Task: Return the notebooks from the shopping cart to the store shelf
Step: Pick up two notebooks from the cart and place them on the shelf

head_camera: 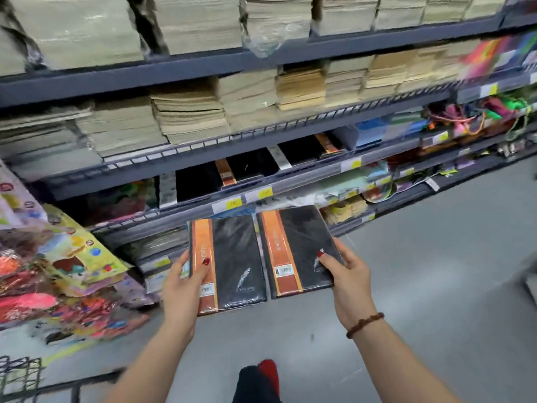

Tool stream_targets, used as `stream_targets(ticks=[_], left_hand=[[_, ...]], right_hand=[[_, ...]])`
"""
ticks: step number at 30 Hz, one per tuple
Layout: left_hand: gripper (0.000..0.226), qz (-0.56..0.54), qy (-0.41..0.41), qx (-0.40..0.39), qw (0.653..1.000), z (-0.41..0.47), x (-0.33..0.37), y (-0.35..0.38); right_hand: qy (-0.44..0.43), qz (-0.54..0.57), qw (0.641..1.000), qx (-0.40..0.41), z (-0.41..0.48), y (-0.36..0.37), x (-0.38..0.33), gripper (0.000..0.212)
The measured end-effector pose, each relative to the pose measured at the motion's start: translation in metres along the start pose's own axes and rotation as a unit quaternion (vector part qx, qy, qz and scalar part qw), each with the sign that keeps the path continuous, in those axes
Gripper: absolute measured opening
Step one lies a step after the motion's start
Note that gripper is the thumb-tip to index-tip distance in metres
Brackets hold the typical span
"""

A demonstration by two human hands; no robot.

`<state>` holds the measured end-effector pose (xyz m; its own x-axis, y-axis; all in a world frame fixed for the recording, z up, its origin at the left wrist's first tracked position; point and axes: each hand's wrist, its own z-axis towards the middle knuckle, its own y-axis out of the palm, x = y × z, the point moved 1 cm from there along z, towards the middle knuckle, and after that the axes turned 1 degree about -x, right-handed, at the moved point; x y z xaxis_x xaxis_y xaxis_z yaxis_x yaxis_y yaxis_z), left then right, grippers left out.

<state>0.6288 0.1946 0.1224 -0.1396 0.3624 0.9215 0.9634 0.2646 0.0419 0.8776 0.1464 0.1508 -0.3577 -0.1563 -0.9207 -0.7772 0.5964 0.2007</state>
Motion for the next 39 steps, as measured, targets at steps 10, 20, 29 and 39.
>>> stream_targets(ticks=[10, 20, 29, 39], left_hand=[[0.046, -0.054, -0.035, 0.099, 0.993, 0.055, 0.009, 0.036], [0.045, -0.110, -0.017, 0.247, 0.963, 0.108, -0.023, 0.058], [0.046, -0.148, -0.010, 0.264, 0.953, 0.137, -0.053, 0.075], [0.046, -0.157, 0.017, 0.264, 0.951, 0.141, -0.069, 0.074]], right_hand=[[0.045, -0.052, 0.993, -0.095, 0.130, 0.055, -0.013, 0.038], [0.039, -0.075, 0.980, -0.178, 0.244, 0.116, 0.017, 0.048], [-0.047, -0.155, 0.933, -0.320, 0.267, 0.119, 0.055, 0.079], [-0.298, -0.361, 0.843, -0.266, 0.281, 0.123, 0.073, 0.062]])
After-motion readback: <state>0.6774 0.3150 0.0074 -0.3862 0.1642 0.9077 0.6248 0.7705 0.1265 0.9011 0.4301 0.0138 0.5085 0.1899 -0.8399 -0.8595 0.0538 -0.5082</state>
